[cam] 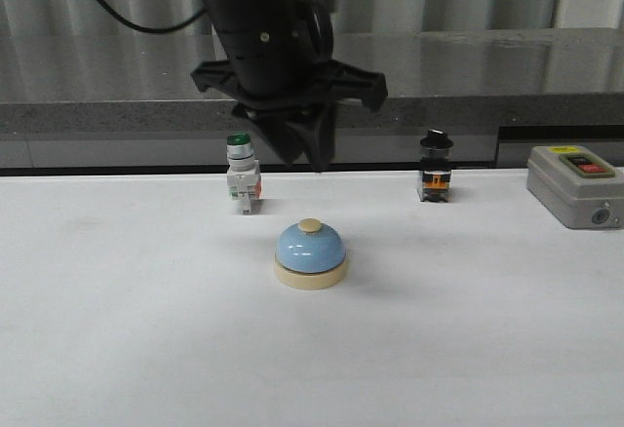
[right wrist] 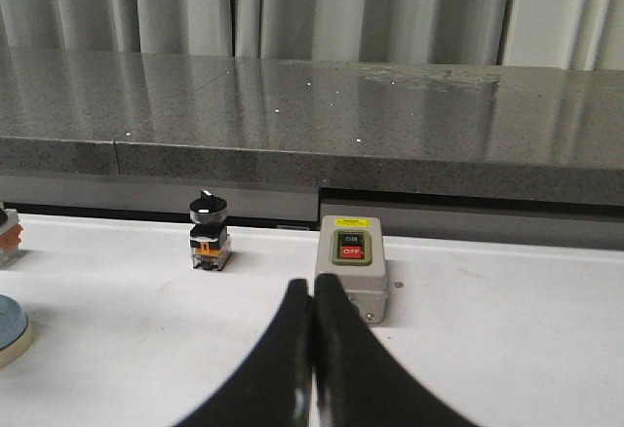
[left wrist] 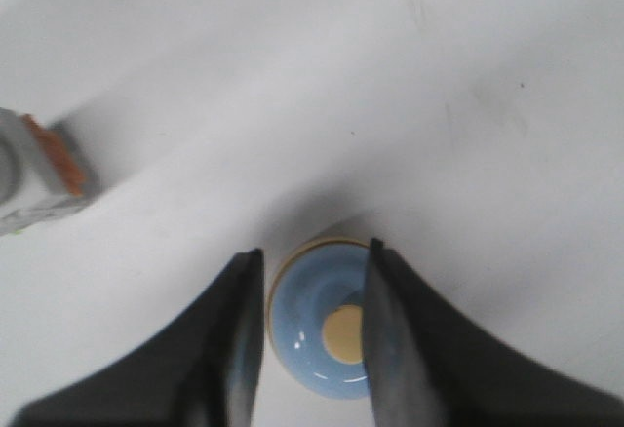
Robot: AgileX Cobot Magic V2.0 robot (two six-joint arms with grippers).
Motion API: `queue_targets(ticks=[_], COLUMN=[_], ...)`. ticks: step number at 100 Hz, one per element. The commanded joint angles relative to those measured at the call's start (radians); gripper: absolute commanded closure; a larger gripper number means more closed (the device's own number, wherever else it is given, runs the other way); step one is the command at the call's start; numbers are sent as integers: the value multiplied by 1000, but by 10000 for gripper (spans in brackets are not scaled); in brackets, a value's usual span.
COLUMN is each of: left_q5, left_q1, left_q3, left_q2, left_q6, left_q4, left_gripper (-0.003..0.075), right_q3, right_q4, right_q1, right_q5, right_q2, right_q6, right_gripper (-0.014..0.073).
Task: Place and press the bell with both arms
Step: 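Open the left gripper and raise it away from the bell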
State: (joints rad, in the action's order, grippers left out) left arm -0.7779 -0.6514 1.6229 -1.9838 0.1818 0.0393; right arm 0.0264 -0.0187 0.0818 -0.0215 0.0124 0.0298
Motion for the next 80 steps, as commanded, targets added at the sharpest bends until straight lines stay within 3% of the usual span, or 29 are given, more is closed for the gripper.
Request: queue_targets(ticks=[1, 40, 80], left_q5=[25, -3, 87], left_q1=[33, 227, 456], left_q3=[30, -1, -281], left_q2=[99, 245, 496], left_q6=[86, 96, 94], left_q4=[39, 101, 84], left_gripper=[727, 741, 741], right_q3=[-15, -15, -15], right_q4=[8, 8, 8], right_q1=[-3, -3, -3], right_q5=[86, 86, 86], right_q2=[18, 18, 18], right_q6=[0, 0, 0], right_gripper=[654, 654, 654])
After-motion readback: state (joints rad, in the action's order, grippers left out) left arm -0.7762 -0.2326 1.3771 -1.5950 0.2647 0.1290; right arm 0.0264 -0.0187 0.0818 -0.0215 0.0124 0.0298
